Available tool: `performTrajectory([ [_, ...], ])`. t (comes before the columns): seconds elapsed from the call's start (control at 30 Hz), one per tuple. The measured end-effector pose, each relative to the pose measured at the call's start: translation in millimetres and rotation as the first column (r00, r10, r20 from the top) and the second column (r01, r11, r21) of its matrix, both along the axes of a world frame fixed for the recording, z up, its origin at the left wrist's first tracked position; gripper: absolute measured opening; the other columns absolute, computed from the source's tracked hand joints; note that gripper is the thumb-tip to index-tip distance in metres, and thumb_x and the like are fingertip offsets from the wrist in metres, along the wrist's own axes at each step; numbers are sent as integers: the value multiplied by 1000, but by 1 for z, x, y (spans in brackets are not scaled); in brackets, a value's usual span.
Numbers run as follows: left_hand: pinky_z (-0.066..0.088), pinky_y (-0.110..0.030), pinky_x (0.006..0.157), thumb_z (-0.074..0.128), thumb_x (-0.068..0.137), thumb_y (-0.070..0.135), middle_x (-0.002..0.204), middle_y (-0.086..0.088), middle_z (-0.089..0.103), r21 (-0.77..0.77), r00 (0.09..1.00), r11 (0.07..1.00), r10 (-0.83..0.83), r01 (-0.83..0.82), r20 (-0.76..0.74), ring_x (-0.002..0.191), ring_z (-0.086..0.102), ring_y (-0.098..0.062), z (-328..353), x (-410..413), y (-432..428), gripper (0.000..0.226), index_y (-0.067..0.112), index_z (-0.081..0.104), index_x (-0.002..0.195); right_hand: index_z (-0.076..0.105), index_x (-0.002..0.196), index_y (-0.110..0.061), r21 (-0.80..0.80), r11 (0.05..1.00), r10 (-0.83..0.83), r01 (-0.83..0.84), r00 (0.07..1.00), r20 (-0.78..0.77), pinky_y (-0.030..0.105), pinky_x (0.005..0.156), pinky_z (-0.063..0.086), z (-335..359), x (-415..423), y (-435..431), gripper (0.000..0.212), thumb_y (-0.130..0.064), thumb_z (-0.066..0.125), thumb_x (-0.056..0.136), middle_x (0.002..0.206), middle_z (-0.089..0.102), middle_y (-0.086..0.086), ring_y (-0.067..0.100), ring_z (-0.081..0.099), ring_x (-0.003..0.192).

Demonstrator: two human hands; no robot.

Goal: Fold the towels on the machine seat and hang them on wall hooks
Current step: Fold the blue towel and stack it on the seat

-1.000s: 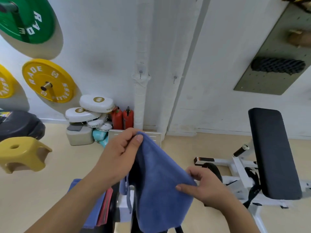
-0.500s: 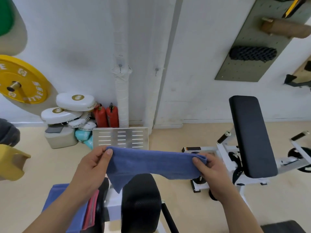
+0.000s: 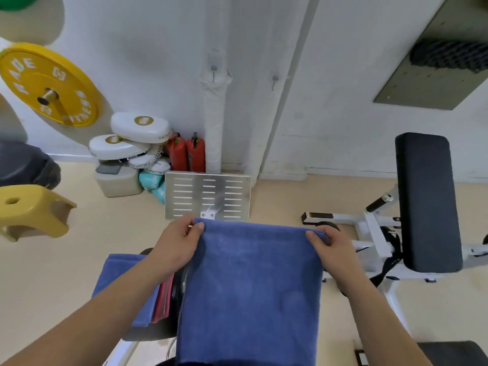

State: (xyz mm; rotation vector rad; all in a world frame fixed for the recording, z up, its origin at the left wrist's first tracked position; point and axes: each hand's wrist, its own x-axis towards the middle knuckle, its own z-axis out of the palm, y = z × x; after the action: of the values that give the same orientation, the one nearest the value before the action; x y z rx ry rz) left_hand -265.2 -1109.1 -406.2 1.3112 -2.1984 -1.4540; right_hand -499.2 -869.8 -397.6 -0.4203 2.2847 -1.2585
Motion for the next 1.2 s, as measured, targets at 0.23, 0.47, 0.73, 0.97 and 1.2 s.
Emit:
performTrajectory([
  [0.23,40,-15,59,53,102,17,92,-4,71,-1,961,990,-135,139,242,84,63,-22,-76,-23,-28,17,23,64,91,72,88,-28,241,969,86,-58,990,-110,27,65,43,-69,-23,-25,16,-17,64,96,73,67,-9,19,60,69],
  [0.47,62,-43,80,55,98,5,85,-8,72,128,996,992,-7,-5,91,84,74,-30,-83,-29,-29,25,20,67,82,75,93,-26,221,975,45,-26,996,-83,31,73,53,-81,-26,-21,21,-10,63,90,85,75,-3,19,66,73],
  [0.73,47,-16,67,60,93,12,83,4,71,155,974,985,-106,75,201,78,66,-15,-104,38,36,22,31,69,86,66,77,-27,401,867,350,-297,935,-63,38,86,59,-119,17,48,34,7,61,74,92,71,-7,14,68,91],
  [0.97,55,-12,82,65,90,10,96,17,67,163,902,951,-302,262,310,91,66,-11,-132,69,66,23,33,69,88,62,85,-36,638,586,607,-499,792,62,34,85,54,-136,46,64,31,-5,59,82,129,60,-9,22,67,101],
  [1.2,55,-17,90,50,102,23,122,8,64,0,757,887,-394,461,521,98,68,-13,-150,52,60,25,28,62,123,49,147,-28,641,545,559,-541,804,203,35,110,40,-144,64,45,48,-18,50,100,167,24,-1,22,41,146],
])
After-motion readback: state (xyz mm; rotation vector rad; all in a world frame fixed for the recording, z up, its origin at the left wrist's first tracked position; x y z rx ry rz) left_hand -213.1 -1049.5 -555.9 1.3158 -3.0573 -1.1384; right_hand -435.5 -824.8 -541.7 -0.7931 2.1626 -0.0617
